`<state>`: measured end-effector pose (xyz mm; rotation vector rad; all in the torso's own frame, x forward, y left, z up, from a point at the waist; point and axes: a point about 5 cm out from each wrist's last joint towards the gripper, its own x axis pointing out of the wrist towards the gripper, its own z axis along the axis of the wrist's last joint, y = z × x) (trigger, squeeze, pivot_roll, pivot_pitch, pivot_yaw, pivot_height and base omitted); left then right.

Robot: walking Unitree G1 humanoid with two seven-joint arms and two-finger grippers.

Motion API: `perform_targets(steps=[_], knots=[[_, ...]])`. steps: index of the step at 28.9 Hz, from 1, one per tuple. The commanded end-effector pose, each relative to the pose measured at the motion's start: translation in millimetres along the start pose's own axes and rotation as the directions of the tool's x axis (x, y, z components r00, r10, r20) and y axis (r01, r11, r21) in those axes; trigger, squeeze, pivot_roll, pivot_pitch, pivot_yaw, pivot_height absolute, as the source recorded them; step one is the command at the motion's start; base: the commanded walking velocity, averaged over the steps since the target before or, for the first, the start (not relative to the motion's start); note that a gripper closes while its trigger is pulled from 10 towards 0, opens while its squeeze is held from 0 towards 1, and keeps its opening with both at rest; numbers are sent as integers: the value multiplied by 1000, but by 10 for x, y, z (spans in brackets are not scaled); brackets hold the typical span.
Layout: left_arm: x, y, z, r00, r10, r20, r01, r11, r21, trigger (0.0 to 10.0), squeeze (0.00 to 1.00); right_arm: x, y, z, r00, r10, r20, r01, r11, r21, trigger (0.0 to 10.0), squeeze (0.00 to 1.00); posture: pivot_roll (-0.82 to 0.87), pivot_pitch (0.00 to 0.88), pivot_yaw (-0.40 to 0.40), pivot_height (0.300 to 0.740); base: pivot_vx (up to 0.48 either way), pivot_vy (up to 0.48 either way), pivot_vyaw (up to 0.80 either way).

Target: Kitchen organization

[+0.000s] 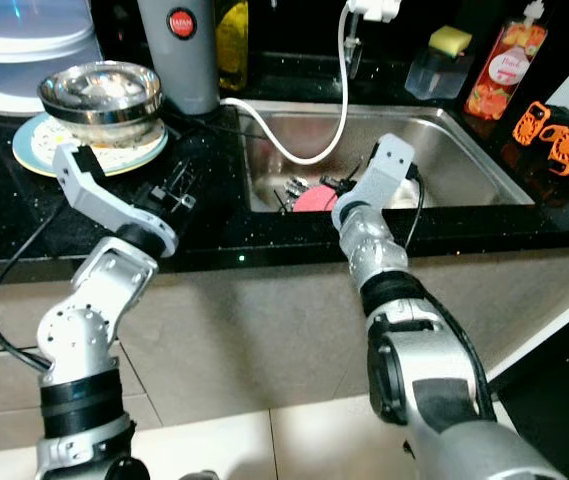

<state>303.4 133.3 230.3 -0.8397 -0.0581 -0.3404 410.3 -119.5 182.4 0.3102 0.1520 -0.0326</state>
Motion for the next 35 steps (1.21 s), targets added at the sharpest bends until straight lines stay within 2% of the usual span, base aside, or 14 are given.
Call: perform_targets(steps=[1, 2, 5, 8, 9, 10, 14, 18, 21, 23, 27, 31, 34, 35], knots=[[-11, 5, -19, 1000, 13, -26, -12, 999, 38, 10000, 0, 9, -19, 36, 1000, -10, 21, 12, 997, -72, 10000, 0, 244, 0, -123, 740, 0, 0, 0], [-15, 11, -22, 999, 18, -27, -17, 999, 43, 10000, 0, 3, -4, -11, 1000, -2, 20, 5, 988, -154, 10000, 1000, 244, 0, -123, 740, 0, 0, 0], [-17, 14, -28, 999, 25, -25, -23, 998, 50, 10000, 0, -2, -23, -67, 1000, -12, 16, 14, 986, -166, 10000, 1000, 253, 0, -130, 740, 0, 0, 0], [-25, 27, -39, 999, 38, -33, -36, 996, 76, 10000, 0, -2, -20, 5, 998, 16, 67, -10, 997, -79, 10000, 1000, 256, 0, -133, 740, 0, 0, 0], [-26, 32, -45, 998, 46, -36, -43, 995, 89, 10000, 0, 0, -20, 50, 995, 28, 95, -23, 998, -54, 10000, 776, 256, 0, -133, 740, 0, 0, 0], [-23, 48, -56, 997, 65, -40, -60, 992, 109, 10000, 0, 0, -35, 123, 990, 37, 135, -35, 999, -17, 10000, 0, 245, 0, -129, 740, 0, 0, 0], [10, 92, -48, 990, 140, -21, -130, 960, 248, 10000, 0, -40, -114, 348, 961, 88, 262, -108, 992, 60, 10000, 0, 241, 0, -127, 740, 0, 0, 0], [34, 121, 39, 982, 185, 30, -180, 884, 433, 10000, 0, -166, -142, 449, 917, 204, 343, -241, 968, 70, 10000, 0, 209, 0, -107, 740, 0, 0, 0], [46, 121, 140, 979, 187, 84, -199, 764, 613, 10000, 0, -347, -100, 381, 870, 332, 365, -346, 938, -28, 10000, 0, 203, 0, -97, 740, 0, 0, 0], [66, 106, 210, 974, 175, 146, -221, 564, 795, 10000, 0, -517, -51, 216, 849, 374, 373, -388, 921, -40, 10000, 0, 198, 0, -89, 740, 0, 0, 0], [48, 36, 210, 989, 109, 103, -145, 524, 839, 10000, 0, -613, -50, 84, 855, 350, 382, -351, 934, -70, 10000, 0, 193, 0, -71, 740, 0, 0, 0], [0, -36, 234, 994, 61, 90, -109, 533, 839, 10000, 0, -656, -56, 75, 865, 298, 403, -318, 948, -19, 10000, 0, 193, 0, -71, 740, 0, 0, 0], [-11, -17, 236, 991, 79, 111, -136, 489, 862, 10000, 0, -656, -39, 83, 865, 292, 409, -315, 949, -11, 10000, 0, 194, 0, -66, 740, 0, 0, 0], [-21, 24, 208, 987, 87, 133, -157, 435, 887, 10000, 0, -677, -23, 89, 866, 302, 399, -321, 947, -20, 10000, 0, 197, 0, -69, 740, 0, 0, 0]])
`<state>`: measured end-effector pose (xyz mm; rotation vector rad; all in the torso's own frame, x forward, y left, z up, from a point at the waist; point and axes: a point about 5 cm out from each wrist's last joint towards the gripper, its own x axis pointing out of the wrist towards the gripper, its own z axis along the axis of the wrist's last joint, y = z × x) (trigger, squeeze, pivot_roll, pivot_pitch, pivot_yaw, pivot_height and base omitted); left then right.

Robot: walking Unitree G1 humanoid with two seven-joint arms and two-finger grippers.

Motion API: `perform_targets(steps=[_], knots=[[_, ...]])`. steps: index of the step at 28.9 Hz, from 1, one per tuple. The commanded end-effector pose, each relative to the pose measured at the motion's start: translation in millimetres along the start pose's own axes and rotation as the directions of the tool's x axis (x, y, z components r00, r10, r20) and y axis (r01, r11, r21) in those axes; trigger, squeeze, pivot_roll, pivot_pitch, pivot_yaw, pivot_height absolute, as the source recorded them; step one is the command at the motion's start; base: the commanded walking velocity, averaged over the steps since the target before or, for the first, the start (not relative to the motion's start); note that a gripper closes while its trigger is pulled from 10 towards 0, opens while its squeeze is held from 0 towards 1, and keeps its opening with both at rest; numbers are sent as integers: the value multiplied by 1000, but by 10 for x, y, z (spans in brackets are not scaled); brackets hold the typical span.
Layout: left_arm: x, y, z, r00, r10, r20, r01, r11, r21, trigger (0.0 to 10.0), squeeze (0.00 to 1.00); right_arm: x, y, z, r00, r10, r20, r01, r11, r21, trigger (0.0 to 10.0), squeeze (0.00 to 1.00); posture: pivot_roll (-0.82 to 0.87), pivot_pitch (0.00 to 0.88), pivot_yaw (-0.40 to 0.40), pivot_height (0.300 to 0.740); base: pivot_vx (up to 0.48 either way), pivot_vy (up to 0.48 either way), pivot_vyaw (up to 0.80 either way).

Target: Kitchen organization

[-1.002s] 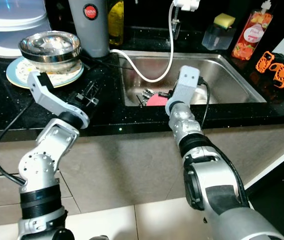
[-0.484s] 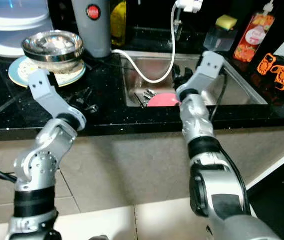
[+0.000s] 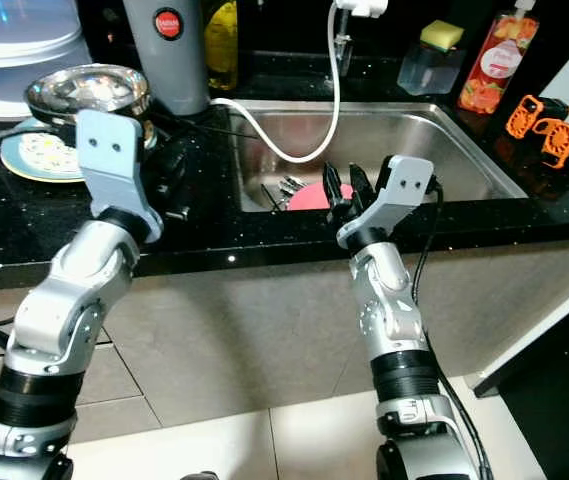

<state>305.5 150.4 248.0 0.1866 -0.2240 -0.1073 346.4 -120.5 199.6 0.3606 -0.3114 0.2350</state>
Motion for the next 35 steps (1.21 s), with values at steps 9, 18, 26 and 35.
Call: perform_targets(steps=[9, 18, 26, 35], knots=[[-71, -88, -104, 999, 32, 8, -32, 999, -5, 10000, 0, -38, 54, 53, 999, 29, -23, -29, 999, -18, 10000, 0, 198, 0, -93, 740, 0, 0, 0], [-41, -77, -107, 996, 81, 23, -81, 997, -5, 10000, 0, -43, 116, 41, 998, 44, -36, -44, 999, -6, 10000, 0, 191, 0, -97, 740, 0, 0, 0], [-15, -62, -111, 992, 121, 28, -121, 992, -24, 10000, 0, -55, 146, 22, 997, 50, -57, -50, 999, 1, 10000, 0, 186, 0, -100, 740, 0, 0, 0], [-17, -11, -153, 985, 172, -2, -172, 984, -43, 10000, 0, -51, 146, 16, 997, 49, -66, -48, 999, 7, 10000, 0, 188, 0, -104, 740, 0, 149, 0]])
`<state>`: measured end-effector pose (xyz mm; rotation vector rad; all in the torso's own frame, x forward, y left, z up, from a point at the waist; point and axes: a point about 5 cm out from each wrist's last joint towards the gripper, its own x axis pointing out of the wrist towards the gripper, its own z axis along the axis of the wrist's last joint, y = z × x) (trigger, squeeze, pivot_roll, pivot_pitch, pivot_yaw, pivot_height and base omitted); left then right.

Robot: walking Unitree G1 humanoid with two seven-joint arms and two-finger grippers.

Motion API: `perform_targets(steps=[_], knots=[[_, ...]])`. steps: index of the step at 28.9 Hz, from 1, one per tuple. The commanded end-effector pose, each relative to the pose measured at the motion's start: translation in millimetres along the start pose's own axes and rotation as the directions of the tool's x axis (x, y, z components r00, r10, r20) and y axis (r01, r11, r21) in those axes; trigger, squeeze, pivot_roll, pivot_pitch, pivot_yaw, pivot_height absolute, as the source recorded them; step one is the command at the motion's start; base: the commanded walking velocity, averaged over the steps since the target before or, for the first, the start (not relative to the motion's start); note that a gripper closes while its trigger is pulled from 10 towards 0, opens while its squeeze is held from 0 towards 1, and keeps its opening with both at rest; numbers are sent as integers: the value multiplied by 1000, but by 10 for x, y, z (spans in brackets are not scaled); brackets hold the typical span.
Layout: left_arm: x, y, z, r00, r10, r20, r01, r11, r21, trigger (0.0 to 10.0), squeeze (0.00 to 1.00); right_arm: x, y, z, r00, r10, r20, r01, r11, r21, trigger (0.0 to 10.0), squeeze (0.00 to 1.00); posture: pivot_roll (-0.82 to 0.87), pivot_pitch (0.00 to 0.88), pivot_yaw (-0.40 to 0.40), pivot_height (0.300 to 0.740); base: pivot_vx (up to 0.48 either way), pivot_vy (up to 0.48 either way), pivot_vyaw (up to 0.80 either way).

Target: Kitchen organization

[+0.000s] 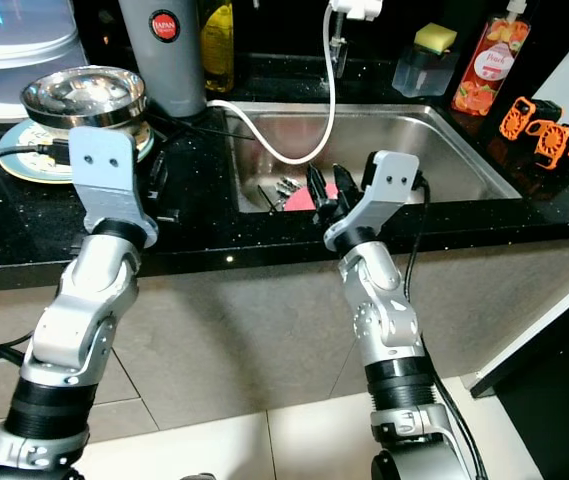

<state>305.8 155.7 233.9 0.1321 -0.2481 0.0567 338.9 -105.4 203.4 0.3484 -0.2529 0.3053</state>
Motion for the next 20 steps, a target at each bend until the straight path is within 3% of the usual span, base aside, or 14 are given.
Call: perform_targets(steps=[1, 8, 20], knots=[[13, -23, -21, 1000, 12, -13, -12, 1000, -13, 10000, 0, -26, -21, 13, 1000, -10, -3, 10, 1000, 1, 10000, 0, 188, 0, -104, 740, 0, 476, 0], [22, -7, -43, 999, 30, -29, -31, 999, -21, 10000, 0, -31, -22, 16, 1000, -11, -8, 12, 1000, 0, 10000, 0, 188, 0, -105, 740, 0, 412, 0], [42, -24, -82, 998, 37, -53, -37, 999, 7, 10000, 0, -45, -38, 21, 1000, -16, -11, 16, 1000, -6, 10000, 0, 177, 0, -101, 740, 0, 0, 0]])
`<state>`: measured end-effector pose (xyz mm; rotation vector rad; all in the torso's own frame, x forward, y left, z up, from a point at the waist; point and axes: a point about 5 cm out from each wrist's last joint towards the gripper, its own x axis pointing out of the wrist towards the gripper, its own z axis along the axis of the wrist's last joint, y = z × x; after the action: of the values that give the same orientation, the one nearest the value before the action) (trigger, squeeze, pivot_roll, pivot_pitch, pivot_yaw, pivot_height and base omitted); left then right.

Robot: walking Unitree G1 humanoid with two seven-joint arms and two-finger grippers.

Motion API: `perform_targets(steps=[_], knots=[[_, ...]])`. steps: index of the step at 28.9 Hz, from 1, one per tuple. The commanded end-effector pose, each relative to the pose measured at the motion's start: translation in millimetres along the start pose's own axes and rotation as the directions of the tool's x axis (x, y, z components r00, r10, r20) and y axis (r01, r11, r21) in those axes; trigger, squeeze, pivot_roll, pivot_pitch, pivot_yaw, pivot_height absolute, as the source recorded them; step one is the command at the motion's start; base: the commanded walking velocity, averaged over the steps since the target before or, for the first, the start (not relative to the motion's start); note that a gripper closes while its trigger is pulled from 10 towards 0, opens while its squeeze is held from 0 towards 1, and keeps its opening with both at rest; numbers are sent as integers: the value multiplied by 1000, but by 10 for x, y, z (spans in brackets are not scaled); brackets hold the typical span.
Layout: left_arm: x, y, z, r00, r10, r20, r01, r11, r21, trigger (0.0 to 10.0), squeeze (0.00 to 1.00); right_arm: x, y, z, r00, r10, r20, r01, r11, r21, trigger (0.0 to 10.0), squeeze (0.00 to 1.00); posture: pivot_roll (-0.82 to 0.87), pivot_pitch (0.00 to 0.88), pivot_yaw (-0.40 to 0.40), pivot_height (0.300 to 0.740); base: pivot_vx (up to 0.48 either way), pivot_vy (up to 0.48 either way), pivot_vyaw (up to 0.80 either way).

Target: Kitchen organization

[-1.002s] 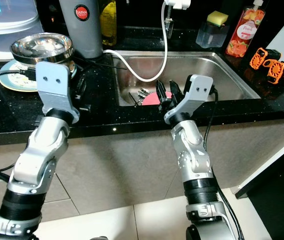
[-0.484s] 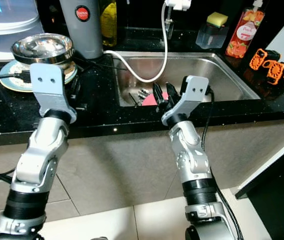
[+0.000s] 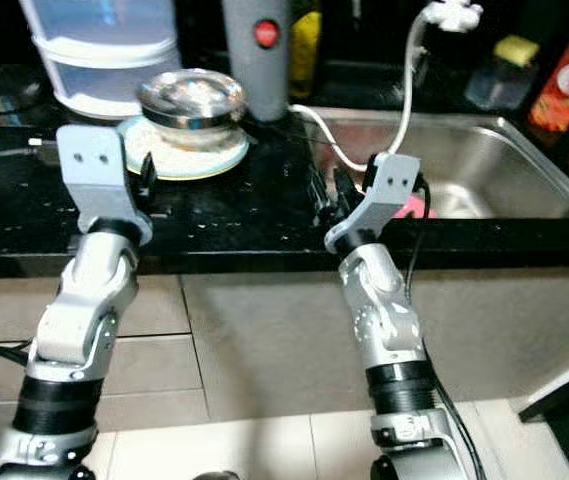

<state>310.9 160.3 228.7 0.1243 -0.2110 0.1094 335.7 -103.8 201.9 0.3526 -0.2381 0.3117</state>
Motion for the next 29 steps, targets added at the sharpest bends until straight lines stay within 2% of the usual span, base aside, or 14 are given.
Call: perform_targets(steps=[1, 8, 23, 29], knots=[[4, -60, -22, 1000, -11, -19, 11, 1000, 11, 10000, 0, -19, -60, 36, 1000, -20, 4, 20, 1000, -13, 10000, 0, 175, 0, -100, 740, 0, 0, 0], [20, -27, -55, 999, 12, -39, -11, 1000, 22, 10000, 0, -29, -62, 42, 1000, -21, 1, 21, 1000, -15, 10000, 0, 172, 0, -100, 740, 0, -71, 0], [39, -27, -69, 999, 24, -47, -22, 999, 34, 10000, 0, -25, -51, 39, 1000, -13, -3, 13, 1000, -17, 10000, 0, 169, 0, -103, 740, 0, -468, 0], [41, -29, -39, 999, 30, -25, -30, 999, 17, 10000, 0, -18, -45, 39, 1000, -8, -4, 8, 1000, -18, 10000, 0, 170, 0, -104, 740, 0, -135, 0]])
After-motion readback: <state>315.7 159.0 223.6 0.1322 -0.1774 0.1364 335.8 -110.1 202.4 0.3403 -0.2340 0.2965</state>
